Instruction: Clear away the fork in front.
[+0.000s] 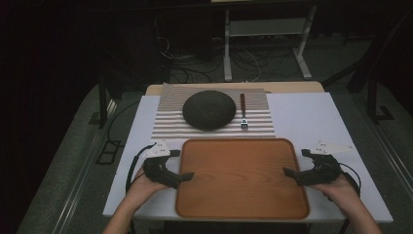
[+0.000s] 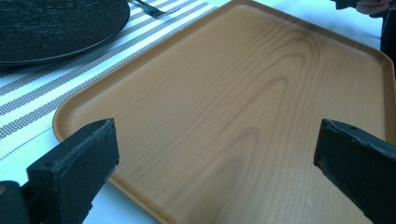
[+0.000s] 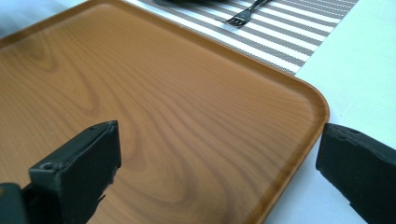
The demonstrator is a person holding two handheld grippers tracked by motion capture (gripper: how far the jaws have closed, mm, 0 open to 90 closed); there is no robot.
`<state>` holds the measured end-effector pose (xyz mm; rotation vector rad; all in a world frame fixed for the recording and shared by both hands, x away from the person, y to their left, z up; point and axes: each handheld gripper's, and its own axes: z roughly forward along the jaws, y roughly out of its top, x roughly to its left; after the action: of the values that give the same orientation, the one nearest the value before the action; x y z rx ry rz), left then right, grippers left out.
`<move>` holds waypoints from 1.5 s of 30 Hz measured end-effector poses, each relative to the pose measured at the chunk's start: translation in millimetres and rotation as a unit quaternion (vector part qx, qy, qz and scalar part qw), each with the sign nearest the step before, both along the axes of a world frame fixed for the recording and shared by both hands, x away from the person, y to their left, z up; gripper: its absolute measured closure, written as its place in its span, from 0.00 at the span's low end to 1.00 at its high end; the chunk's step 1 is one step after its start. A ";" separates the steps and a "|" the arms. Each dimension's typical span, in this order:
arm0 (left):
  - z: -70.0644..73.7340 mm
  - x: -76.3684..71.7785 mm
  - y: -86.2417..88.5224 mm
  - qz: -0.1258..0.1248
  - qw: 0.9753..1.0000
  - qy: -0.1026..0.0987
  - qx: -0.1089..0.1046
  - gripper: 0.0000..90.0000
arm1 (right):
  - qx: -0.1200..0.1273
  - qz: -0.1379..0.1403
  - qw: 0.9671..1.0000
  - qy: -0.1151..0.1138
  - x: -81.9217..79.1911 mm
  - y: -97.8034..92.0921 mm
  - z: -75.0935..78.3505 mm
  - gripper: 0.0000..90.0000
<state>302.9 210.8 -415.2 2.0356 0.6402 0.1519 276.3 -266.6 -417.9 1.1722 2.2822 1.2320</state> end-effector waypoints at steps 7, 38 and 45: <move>-0.1 1.1 -0.4 0.006 1.000 0.000 0.001 0.00 | -0.003 0.002 1.000 0.010 6.7 2.6 0.3 0.00; -0.7 1.7 -0.9 0.010 1.000 -0.006 -0.001 0.00 | -0.012 -0.004 0.999 0.044 39.5 18.1 2.1 0.00; -0.7 1.5 -1.2 0.009 1.000 -0.006 -0.002 0.00 | -0.018 -0.006 0.999 0.048 49.7 24.0 4.6 0.00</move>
<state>304.4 209.6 -415.9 2.0243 0.6502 0.1732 326.0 -242.7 -413.2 1.2560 2.3521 1.1501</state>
